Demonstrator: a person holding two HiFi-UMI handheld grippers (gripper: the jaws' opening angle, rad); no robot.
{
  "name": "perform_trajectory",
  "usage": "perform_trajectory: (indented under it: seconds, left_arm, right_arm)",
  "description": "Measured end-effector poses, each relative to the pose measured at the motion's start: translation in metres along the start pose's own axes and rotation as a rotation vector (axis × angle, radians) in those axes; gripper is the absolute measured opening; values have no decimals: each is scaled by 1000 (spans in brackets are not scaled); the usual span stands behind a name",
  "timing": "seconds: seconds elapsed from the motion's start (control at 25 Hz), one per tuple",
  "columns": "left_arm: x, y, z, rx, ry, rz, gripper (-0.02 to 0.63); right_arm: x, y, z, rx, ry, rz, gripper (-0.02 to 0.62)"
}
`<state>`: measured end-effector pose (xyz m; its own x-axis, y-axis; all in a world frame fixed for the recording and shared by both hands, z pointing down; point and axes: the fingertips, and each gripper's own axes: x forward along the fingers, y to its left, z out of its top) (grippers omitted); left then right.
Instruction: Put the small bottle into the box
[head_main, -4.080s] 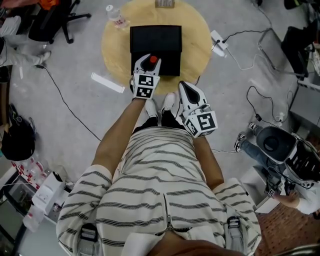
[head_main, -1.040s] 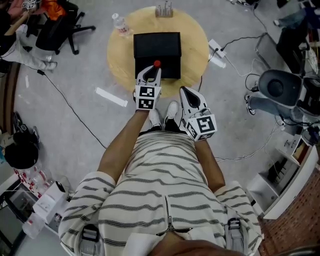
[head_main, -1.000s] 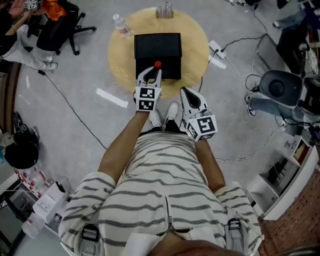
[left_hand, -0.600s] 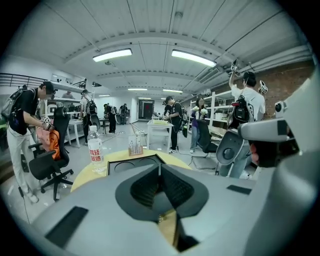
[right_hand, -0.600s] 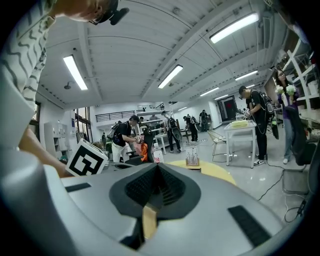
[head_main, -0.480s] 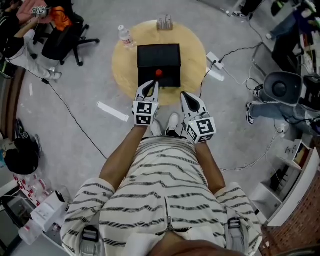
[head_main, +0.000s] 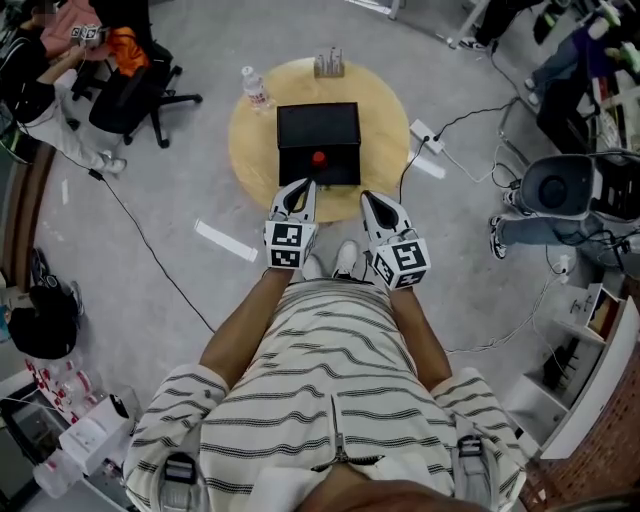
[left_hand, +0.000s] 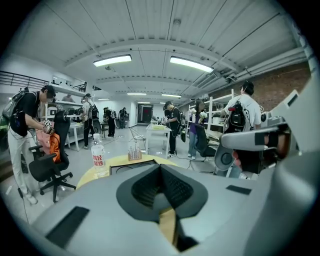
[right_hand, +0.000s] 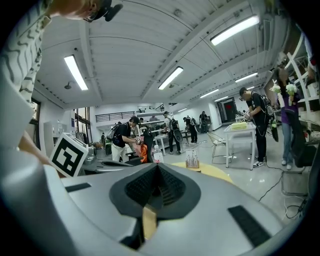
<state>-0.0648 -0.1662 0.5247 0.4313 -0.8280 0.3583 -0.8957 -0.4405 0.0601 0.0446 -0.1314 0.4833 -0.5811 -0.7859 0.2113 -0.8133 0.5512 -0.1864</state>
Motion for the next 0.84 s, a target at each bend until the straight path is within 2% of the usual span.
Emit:
perform_trajectory:
  seconds: [0.84]
  left_arm:
    - [-15,-21,2,51,-18,-33,23]
  right_arm:
    - [-3,-2,0,-8,-5,-2,17]
